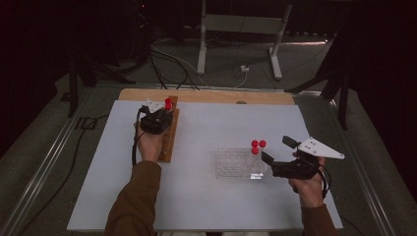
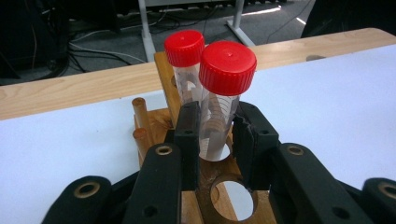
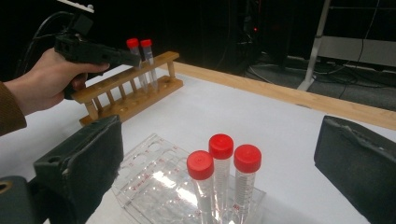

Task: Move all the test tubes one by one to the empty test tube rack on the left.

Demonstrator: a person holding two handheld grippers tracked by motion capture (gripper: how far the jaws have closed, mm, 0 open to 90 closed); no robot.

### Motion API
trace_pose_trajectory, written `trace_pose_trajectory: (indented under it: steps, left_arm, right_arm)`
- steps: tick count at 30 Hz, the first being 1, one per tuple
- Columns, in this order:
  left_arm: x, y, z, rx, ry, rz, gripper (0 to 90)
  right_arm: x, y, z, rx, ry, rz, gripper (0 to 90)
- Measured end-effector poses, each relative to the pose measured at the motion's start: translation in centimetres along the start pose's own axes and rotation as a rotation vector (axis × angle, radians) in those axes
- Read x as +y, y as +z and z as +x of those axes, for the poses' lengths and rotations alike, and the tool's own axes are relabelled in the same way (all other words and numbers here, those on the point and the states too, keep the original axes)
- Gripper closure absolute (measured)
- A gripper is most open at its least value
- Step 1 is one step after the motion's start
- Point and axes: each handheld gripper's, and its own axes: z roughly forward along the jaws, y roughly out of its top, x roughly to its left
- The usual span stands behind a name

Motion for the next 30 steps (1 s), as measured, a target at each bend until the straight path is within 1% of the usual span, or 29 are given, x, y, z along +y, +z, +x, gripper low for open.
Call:
trace_pose_trajectory:
  steps: [7, 9, 11, 14, 16, 19, 21, 23, 27, 30]
  left_arm:
    - [0.0, 0.1, 0.2, 0.001, -0.016, 0.002, 72.0]
    - [0.0, 0.0, 0.2, -0.006, -0.018, 0.006, 69.7]
    - [0.0, -0.1, 0.3, -0.013, -0.026, 0.007, 63.7]
    - [0.0, -0.4, 0.4, -0.022, -0.037, -0.008, 53.7]
    - [0.1, -0.6, 0.4, -0.021, -0.043, -0.011, 47.7]
    - [0.1, -1.0, 0.4, -0.034, -0.06, -0.027, 37.6]
    - [0.1, -1.3, 0.5, -0.05, -0.08, -0.038, 31.6]
    - [0.1, -1.7, 0.4, -0.059, -0.088, -0.039, 25.7]
    - [0.1, -2.2, 0.1, -0.075, -0.085, -0.048, 17.7]
    - [0.0, -2.7, -0.2, -0.093, -0.083, -0.055, 15.2]
  right_arm:
    - [0.0, 0.0, 0.0, 0.001, 0.0, 0.001, 1.5]
    - [0.0, 0.0, 0.0, 0.0, 0.0, 0.002, 1.5]
    - [0.0, 0.0, 0.0, -0.001, 0.001, 0.0, 1.5]
    - [-0.1, 0.1, -0.1, -0.003, 0.004, 0.001, 1.5]
    - [-0.2, 0.1, -0.2, -0.004, 0.009, 0.005, 1.5]
    - [-0.3, 0.3, -0.3, -0.008, 0.016, 0.008, 1.5]
    - [-0.4, 0.3, -0.4, -0.01, 0.018, 0.009, 1.5]
    - [-0.4, 0.4, -0.4, -0.01, 0.021, 0.008, 1.5]
    - [-0.6, 0.6, -0.4, -0.01, 0.022, 0.015, 1.5]
    - [-0.7, 0.7, -0.6, -0.014, 0.025, 0.02, 2.3]
